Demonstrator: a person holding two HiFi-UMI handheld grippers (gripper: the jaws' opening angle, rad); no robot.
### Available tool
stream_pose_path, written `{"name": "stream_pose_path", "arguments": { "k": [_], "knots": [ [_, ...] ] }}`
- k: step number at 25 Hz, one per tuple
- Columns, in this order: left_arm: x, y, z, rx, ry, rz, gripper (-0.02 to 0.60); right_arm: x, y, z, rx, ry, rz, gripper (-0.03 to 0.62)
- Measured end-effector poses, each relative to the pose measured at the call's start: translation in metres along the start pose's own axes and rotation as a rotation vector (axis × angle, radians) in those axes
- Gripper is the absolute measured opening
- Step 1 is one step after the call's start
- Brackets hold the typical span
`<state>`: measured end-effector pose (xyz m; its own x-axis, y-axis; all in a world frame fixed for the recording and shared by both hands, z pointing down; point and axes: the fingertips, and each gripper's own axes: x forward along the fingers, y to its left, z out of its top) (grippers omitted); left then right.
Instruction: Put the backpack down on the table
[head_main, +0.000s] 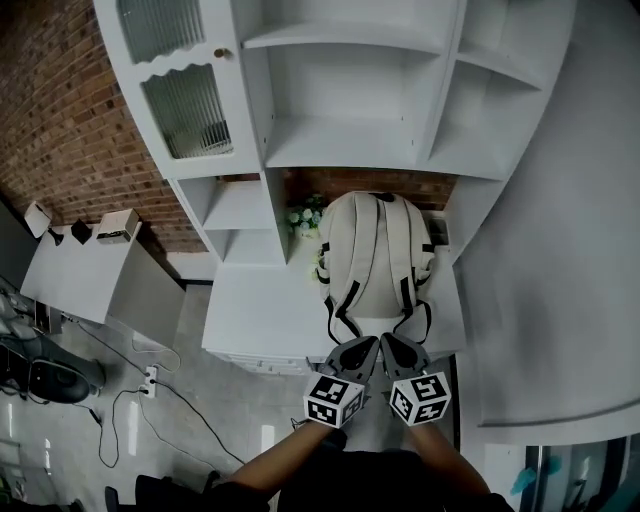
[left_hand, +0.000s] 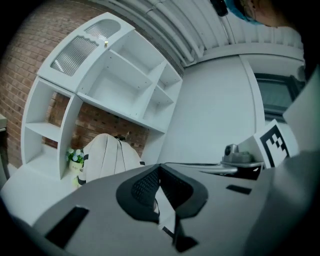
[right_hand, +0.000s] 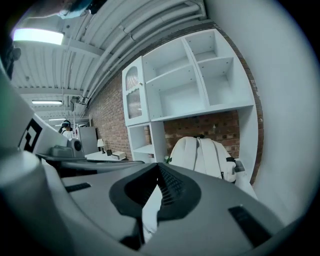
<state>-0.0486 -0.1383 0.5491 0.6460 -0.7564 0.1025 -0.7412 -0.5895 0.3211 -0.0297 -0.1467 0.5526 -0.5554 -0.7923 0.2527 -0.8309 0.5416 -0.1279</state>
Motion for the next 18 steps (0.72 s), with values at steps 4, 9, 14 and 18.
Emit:
{"name": "stream_pose_path", "arguments": {
  "k": [4,9,14,18],
  "knots": [
    [-0.005,-0.023,-0.022,0.001,0.007,0.087,0.017,-0.038,-0.009,-0.009,-0.019,-0.008,-0.022,0.017],
    [-0.01,-0.078,-0.039,0.049,0.01,0.161,0.017,-0.096,-0.029,-0.015,-0.021,-0.038,-0.052,0.017],
    [-0.012,-0.133,-0.06,0.05,0.013,0.202,0.017,-0.154,-0.039,-0.035,-0.014,-0.035,-0.049,0.017],
    [-0.012,-0.173,-0.08,0.062,0.003,0.215,0.017,-0.196,-0.054,-0.049,-0.057,-0.037,-0.054,0.017]
  ]
}}
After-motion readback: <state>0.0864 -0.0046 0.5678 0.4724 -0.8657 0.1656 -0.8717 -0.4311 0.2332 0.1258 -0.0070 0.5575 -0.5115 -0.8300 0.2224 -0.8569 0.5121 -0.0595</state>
